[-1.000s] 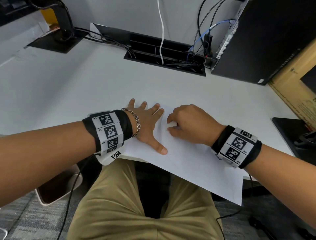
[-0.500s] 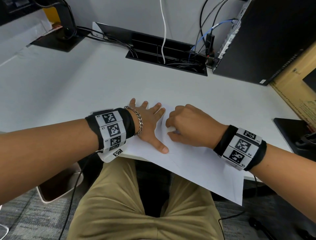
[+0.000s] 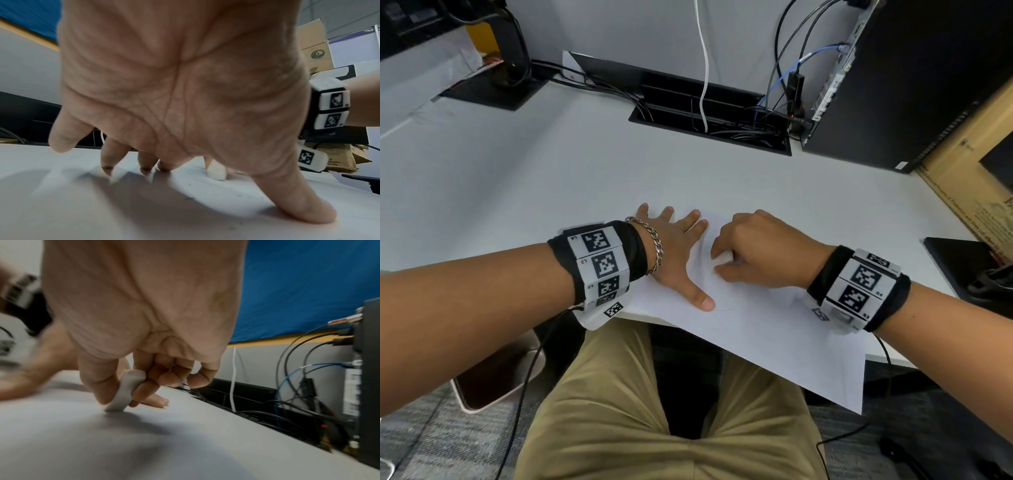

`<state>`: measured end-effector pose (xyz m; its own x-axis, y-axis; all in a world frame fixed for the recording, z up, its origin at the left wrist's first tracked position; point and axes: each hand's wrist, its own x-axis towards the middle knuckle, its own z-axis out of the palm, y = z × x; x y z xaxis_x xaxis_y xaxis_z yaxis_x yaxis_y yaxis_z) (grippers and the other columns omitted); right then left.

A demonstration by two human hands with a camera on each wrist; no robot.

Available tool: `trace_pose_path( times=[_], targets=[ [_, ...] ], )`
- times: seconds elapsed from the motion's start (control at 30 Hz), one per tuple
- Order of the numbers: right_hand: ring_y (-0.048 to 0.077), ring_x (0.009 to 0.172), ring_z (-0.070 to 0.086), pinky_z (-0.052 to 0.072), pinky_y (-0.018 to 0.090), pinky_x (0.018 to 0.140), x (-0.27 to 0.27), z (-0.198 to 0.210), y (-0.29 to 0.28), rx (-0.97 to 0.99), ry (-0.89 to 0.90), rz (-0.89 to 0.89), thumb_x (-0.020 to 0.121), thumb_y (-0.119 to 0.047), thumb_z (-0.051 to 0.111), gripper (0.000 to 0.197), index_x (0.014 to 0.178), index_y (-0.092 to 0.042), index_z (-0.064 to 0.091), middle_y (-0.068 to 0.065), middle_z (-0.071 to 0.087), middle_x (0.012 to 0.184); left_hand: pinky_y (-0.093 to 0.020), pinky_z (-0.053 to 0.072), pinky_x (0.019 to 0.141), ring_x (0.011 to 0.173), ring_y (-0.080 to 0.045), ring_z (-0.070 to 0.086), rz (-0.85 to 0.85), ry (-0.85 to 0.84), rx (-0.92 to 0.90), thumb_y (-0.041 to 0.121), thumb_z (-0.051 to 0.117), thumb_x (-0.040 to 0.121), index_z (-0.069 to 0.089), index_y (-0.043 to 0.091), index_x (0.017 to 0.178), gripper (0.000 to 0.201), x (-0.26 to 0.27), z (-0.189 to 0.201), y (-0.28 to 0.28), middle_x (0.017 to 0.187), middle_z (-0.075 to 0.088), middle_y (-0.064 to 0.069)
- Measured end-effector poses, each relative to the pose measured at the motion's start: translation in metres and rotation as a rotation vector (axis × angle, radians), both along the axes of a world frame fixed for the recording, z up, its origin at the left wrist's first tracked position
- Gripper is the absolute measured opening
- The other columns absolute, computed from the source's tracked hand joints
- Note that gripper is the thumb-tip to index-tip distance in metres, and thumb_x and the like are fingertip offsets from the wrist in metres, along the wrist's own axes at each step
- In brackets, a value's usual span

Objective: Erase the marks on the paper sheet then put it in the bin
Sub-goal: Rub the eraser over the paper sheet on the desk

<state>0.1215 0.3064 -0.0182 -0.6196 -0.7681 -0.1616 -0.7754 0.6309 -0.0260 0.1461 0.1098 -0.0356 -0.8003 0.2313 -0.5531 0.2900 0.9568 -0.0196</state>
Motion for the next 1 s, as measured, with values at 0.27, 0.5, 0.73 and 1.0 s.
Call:
trace_pose_path(
  times=[0.27,0.5,0.73,1.0],
  targets=[
    [0.013,0.093,0.058,0.051,0.037,0.085,0.0,0.0,0.019,-0.141,-0.047,-0.146,0.09,-0.043,0.066,0.025,0.109,-0.029,0.074,-0.014,0.068,0.095,-0.067,-0.008,0.123,0.161,-0.036,-0.001,-0.052,0.058,-0.082,0.111,0.04,0.054,-0.016,0.023,0.166,0.153,0.004,0.005,0.002,0.175,-0.016,0.0],
    [0.013,0.092,0.057,0.05,0.035,0.084,0.003,-0.003,0.024,-0.13,-0.058,-0.16,0.089,-0.044,0.065,0.025,0.108,-0.031,0.074,-0.015,0.067,0.095,-0.066,0.001,0.124,0.158,-0.035,0.015,-0.082,0.106,-0.098,0.112,0.037,0.055,0.007,0.02,0.167,0.148,-0.001,0.014,0.005,0.173,0.014,-0.006],
    [0.014,0.092,0.06,0.051,0.035,0.083,-0.009,0.007,0.006,-0.111,-0.085,-0.149,0.089,-0.044,0.067,0.025,0.11,-0.03,0.074,-0.013,0.067,0.092,-0.069,-0.006,0.123,0.161,-0.036,-0.003,-0.014,0.053,-0.033,0.111,0.041,0.052,-0.018,0.026,0.165,0.153,-0.001,0.004,-0.002,0.174,-0.016,0.007],
    [0.015,0.093,0.058,0.043,0.032,0.082,-0.025,0.001,-0.01,-0.065,0.028,-0.12,0.09,-0.04,0.063,0.03,0.114,-0.027,0.073,-0.014,0.061,0.089,-0.072,-0.01,0.12,0.161,-0.038,-0.007,-0.004,0.071,-0.032,0.111,0.041,0.053,-0.018,0.026,0.165,0.153,-0.001,0.004,-0.001,0.174,-0.015,0.008]
  ],
)
